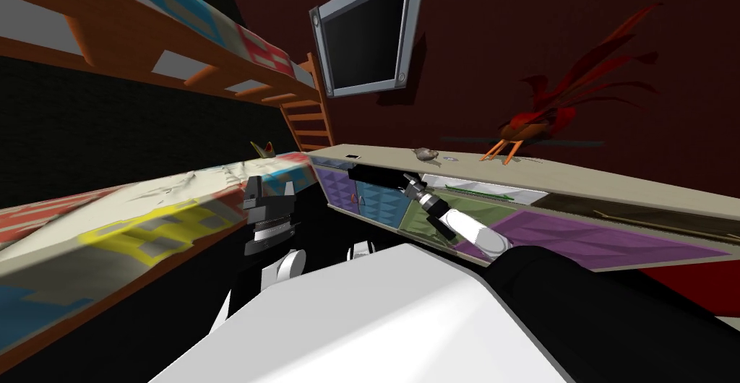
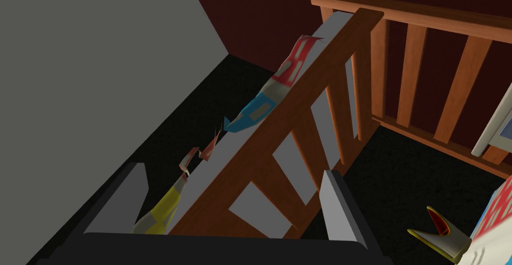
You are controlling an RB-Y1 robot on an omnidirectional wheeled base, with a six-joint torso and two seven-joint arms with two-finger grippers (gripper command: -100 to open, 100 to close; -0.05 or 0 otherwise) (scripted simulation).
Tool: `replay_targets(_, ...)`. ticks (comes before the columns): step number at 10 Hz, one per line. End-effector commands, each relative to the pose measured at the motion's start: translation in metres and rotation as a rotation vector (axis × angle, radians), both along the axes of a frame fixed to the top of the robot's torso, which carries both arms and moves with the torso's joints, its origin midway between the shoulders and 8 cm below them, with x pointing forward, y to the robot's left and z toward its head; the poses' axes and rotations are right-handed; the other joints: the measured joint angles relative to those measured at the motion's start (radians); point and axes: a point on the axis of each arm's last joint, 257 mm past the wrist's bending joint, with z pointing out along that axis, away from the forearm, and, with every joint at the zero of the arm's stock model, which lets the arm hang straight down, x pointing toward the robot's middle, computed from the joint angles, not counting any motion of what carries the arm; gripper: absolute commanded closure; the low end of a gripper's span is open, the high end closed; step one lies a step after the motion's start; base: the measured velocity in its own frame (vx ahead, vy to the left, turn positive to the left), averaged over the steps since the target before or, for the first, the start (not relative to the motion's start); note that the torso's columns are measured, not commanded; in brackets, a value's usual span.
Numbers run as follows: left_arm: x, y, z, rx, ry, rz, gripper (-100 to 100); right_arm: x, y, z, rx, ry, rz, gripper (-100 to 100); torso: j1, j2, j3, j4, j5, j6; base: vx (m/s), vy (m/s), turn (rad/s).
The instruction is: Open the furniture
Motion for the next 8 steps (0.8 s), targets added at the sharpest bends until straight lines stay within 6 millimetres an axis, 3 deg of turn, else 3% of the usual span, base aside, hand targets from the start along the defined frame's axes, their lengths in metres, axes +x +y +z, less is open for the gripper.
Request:
replay_targets(1, 0.000, 0.000, 0.000, 0.000, 0.000, 0.000, 0, 0.003, -0.012, 0.019, 0.003, -0.002, 0.000, -100, 0.000, 0.000, 0.000, 0.001, 0.000, 0.000, -0.022, 0.059, 0.020)
replay_targets(2, 0.000, 0.000, 0.000, 0.000, 0.000, 0.000, 0, -0.001, -0.009, 0.009, 0.001, 0.015, 0.002, -100, 0.002, 0.003, 0.000, 0.005, 0.004, 0.000, -0.003, 0.018, -0.008)
replay_targets(3, 0.000, 0.000, 0.000, 0.000, 0.000, 0.000, 0, -0.001, -0.010, 0.009, 0.003, 0.018, 0.000, 0, 0.002, 0.004, 0.002, 0.004, 0.003, -0.001, 0.000, 0.000, 0.000)
replay_targets(8, 0.000, 0.000, 0.000, 0.000, 0.000, 0.000, 0, -0.001, -0.011, 0.004, 0.003, 0.028, -0.001, 0, 0.000, 0.001, 0.000, 0.001, 0.000, 0.000, 0.000, 0.000, 0.000)
